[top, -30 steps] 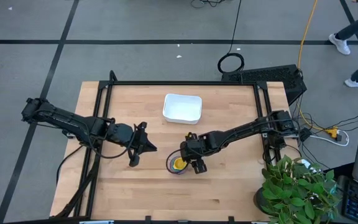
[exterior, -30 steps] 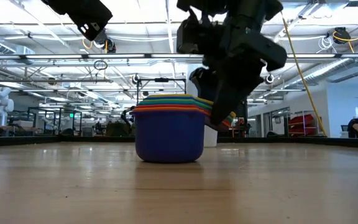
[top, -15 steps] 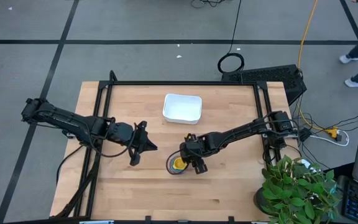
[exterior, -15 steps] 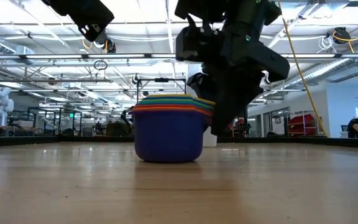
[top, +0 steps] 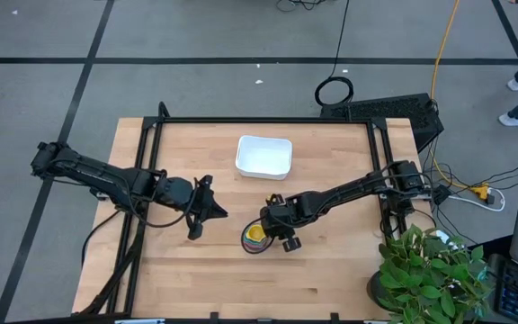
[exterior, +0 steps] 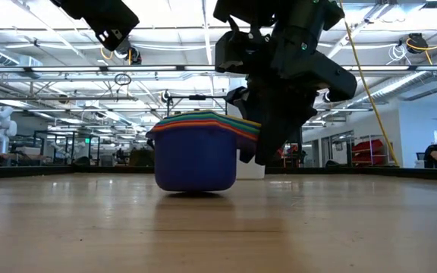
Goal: Nest measuring cups in basket
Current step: Put the stack of measuring cups into the white bin
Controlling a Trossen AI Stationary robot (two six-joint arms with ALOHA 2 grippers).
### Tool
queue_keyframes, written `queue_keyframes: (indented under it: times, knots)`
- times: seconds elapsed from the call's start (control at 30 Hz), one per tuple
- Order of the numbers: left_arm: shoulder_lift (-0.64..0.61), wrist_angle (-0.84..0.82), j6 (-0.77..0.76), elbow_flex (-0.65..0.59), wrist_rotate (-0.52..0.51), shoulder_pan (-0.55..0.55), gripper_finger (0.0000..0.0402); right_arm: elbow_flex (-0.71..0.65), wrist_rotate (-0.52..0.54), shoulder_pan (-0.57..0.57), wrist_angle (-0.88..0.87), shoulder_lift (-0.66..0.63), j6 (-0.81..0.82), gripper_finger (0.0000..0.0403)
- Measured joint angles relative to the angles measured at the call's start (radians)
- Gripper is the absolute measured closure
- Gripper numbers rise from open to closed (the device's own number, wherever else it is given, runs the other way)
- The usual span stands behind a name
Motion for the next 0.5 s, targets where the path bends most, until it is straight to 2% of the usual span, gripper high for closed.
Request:
queue_keyframes:
  times: [0.17, 0.4, 0.5]
  knots:
    - [0.0, 0.0, 0.005, 0.0, 0.0, 0.0, 0.0378, 0.0, 0.054, 0.009, 0.001, 0.0, -0.027, 0.0271]
    - [0.0, -0.001, 0.006, 0.0, 0.0, 0.0, 0.0378, 0.0, 0.086, 0.011, 0.005, 0.0, -0.05, 0.028]
    - [0.0, 0.0, 0.006, 0.0, 0.0, 0.0, 0.0378, 0.0, 0.151, 0.011, 0.003, 0.0, -0.057, 0.028]
